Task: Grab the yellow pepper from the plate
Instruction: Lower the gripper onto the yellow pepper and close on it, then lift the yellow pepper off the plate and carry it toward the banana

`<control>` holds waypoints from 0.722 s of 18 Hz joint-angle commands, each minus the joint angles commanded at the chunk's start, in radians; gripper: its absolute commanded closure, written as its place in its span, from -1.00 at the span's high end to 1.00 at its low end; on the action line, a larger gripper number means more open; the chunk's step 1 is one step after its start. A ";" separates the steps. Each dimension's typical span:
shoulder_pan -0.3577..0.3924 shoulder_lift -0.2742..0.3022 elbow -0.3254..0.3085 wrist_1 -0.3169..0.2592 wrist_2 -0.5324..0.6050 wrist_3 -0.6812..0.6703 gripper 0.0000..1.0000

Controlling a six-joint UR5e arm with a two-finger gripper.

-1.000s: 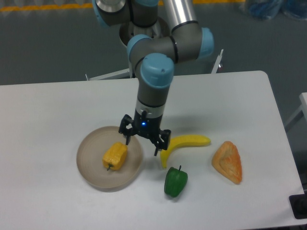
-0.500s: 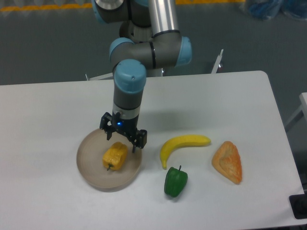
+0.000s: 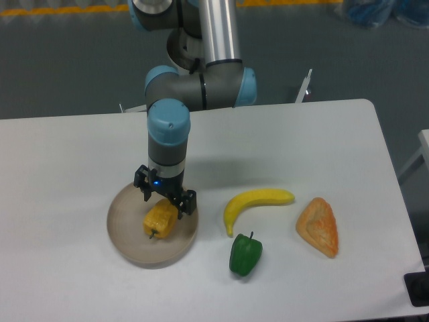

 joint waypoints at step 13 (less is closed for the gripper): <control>-0.008 -0.018 0.002 0.020 0.021 0.000 0.08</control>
